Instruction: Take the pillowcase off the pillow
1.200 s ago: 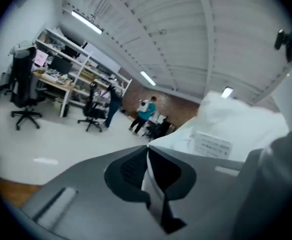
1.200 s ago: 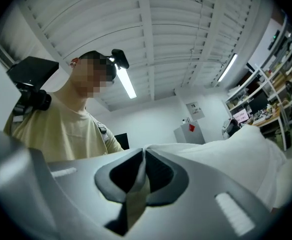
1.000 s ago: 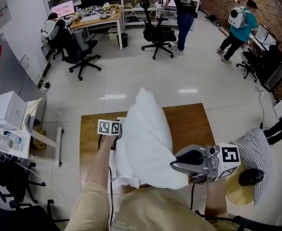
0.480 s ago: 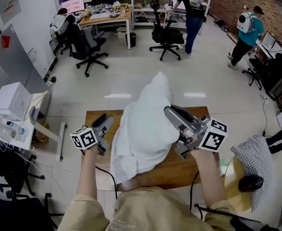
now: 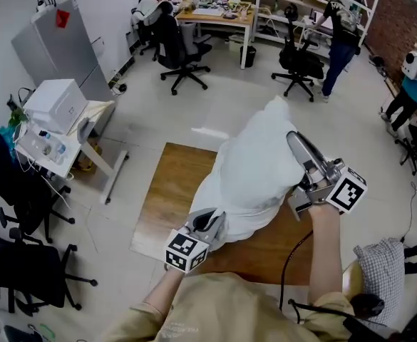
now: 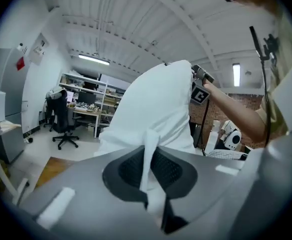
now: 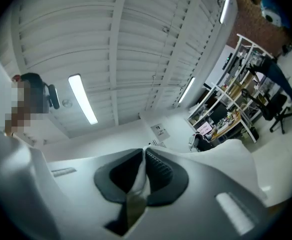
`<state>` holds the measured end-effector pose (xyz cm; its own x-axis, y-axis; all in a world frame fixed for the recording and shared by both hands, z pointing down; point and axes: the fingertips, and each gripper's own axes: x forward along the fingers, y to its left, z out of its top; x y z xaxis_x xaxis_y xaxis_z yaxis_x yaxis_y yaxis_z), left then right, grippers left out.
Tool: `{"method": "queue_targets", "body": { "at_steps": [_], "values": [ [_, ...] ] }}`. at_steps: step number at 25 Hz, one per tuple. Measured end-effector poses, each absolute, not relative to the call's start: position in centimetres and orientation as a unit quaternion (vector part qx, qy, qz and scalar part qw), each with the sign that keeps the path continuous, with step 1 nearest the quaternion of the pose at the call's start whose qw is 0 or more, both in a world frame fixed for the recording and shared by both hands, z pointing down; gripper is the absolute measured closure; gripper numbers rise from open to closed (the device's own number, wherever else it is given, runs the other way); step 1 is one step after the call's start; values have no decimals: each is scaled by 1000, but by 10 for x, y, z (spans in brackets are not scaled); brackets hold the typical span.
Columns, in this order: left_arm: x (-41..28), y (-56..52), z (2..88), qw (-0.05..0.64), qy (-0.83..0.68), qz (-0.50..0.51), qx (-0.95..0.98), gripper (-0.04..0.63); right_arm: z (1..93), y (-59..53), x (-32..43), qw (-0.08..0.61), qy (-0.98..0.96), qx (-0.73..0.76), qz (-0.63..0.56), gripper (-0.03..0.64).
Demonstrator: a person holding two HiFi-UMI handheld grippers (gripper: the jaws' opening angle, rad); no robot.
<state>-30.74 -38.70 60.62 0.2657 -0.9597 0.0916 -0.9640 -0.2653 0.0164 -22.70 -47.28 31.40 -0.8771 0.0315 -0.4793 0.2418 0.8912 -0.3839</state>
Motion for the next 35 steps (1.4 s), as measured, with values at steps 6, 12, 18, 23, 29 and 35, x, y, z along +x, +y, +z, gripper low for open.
{"method": "queue_targets", "body": {
  "at_steps": [6, 12, 18, 23, 29, 35],
  "values": [
    [-333, -381, 808, 149, -618, 79, 768, 584, 315, -485, -221, 295, 911, 114, -266, 603],
    [-343, -367, 840, 217, -561, 36, 798, 580, 340, -468, -217, 260, 911, 149, -282, 603],
    [-416, -326, 676, 202, -516, -172, 814, 183, 354, -408, -183, 203, 942, 233, -131, 600],
    [-466, -387, 600, 157, -503, -184, 830, 237, 367, -368, -196, 183, 939, 277, -87, 600],
    [-470, -540, 608, 208, -485, -118, 841, 296, 367, -337, -215, 159, 948, 271, -47, 600],
    [-432, -592, 673, 232, -410, 61, 880, 591, 364, -318, -211, 192, 952, 235, -39, 600]
  ]
}}
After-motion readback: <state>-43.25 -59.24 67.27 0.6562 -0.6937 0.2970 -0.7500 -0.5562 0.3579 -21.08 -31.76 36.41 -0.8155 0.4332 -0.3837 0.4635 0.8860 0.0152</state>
